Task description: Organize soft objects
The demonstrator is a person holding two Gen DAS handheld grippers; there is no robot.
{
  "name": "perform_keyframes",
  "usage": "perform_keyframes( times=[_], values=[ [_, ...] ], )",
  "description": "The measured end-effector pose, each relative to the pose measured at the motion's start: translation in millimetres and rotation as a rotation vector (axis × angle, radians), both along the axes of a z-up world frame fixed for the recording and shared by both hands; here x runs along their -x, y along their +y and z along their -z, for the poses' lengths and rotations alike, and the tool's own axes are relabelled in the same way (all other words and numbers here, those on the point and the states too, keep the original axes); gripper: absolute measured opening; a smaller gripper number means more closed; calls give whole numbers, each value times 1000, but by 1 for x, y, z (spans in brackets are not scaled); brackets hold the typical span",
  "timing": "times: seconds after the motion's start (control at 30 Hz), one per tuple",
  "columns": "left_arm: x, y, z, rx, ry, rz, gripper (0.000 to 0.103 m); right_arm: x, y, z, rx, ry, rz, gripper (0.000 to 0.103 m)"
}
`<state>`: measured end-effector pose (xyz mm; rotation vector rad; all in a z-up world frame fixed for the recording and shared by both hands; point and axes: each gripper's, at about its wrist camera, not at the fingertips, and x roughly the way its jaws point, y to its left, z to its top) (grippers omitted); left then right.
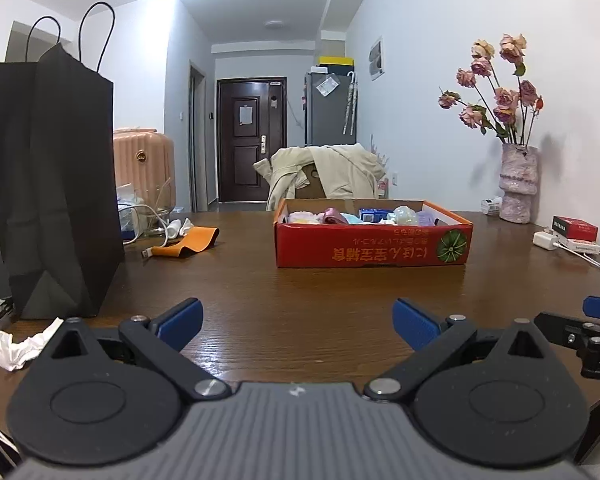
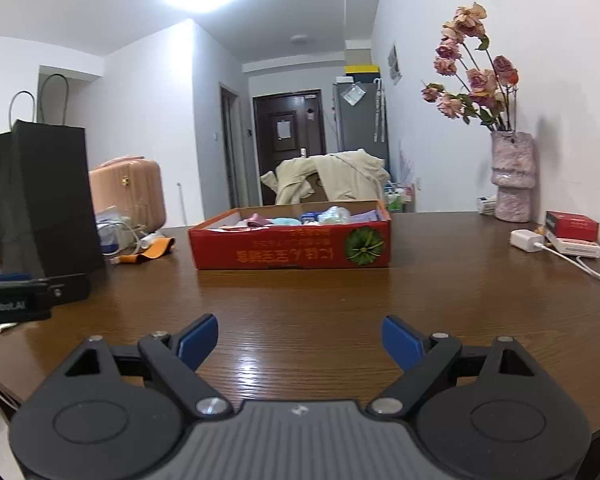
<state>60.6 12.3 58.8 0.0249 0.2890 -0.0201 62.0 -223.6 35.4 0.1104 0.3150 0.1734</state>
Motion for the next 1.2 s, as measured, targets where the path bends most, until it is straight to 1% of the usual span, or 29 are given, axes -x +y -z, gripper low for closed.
perform_keyframes(
  times=[0.13, 0.37, 0.83, 1.2],
  values=[
    [-2, 3, 2, 9, 6, -4, 103, -2, 2, 1, 2, 10, -10, 89],
    [-2, 5, 1, 9, -4, -8, 103, 1, 2, -1, 3, -9, -5, 89],
    [-1, 3, 0, 8, -5, -10, 103, -5, 0, 2, -2, 21, 15, 90],
    [0, 1, 0, 4, -2, 1, 103, -5, 2, 3, 4, 19, 15, 91]
  ],
)
